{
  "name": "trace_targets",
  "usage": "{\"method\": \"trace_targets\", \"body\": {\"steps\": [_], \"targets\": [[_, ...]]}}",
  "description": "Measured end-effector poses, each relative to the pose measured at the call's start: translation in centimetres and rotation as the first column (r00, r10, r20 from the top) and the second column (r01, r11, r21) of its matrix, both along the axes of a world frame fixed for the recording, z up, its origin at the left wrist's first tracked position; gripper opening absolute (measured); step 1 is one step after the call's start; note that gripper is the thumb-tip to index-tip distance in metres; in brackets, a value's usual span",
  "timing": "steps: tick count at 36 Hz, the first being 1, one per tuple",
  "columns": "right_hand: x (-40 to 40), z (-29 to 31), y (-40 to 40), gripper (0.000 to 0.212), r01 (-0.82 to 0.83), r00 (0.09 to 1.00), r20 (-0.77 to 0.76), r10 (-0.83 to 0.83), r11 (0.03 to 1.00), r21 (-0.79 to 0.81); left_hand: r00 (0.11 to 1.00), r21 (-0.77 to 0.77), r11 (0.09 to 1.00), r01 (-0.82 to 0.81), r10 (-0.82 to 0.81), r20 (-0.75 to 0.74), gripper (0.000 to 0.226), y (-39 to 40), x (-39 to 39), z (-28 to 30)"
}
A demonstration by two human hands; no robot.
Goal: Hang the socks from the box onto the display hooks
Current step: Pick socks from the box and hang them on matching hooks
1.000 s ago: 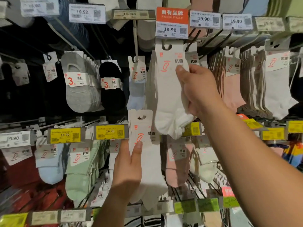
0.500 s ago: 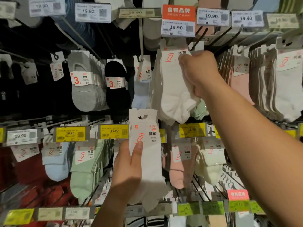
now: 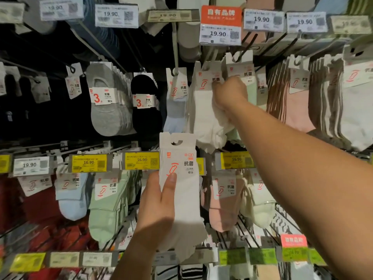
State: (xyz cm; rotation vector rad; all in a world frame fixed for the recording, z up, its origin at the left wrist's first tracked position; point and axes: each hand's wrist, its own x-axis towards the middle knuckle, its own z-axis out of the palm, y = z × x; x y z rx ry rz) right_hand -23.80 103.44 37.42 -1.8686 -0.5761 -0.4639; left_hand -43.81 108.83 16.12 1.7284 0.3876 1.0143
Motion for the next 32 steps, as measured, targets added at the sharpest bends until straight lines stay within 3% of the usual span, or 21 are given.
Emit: {"method": "trace_targets", "body": {"steps": [6,10,12,15,19,24,28,32], "targets": [[-1.1,-2.0,-0.5,0.047,0.065,0.989,0.141,-0.052,0.994,-0.088,0.998,-0.030,0.999,0.021,-0.020,0.053,0.027,-0.3,0.0,0.4],[-4.1,-5.7,-3.4,0.026,0.072,0.932,0.353,-0.081,0.997,0.038,0.991,-0.119,0.992,0.047,-0.031,0.129,0.033,-0.3,0.2,0.7],[-6.7,-9.5,-4.9,0.018,-0.049,0.950,0.311,0.004,0.990,0.136,0.986,-0.162,0.985,0.055,-0.028,0.166,0.023,-0.4,0.5,0.9],[-11.0,-15.1,-5.8,0.024,-0.251,0.967,0.083,0.241,0.958,0.137,0.977,-0.210,0.974,0.086,-0.042,0.208,0.016,-0.5,1.1,1.4],[-12.3,-18.4,-4.6,0.016,-0.440,0.857,-0.155,0.492,0.853,0.280,0.970,-0.225,0.967,0.121,-0.068,0.232,0.019,-0.9,1.9,1.7],[-10.6,-18.4,-4.5,0.004,-0.427,0.835,-0.198,0.513,0.832,0.353,0.970,-0.335,0.940,0.059,0.025,0.240,0.019,-0.4,2.5,2.2],[-9.7,-17.2,-5.1,0.011,-0.407,0.849,-0.172,0.499,0.827,0.387,0.977,-0.233,0.967,-0.102,0.142,0.162,0.019,0.5,2.4,2.0],[-7.7,-12.9,-5.2,0.025,-0.410,0.885,-0.037,0.463,0.816,0.407,0.971,-0.165,0.974,-0.155,0.181,0.154,0.022,0.7,2.1,2.1]]}}
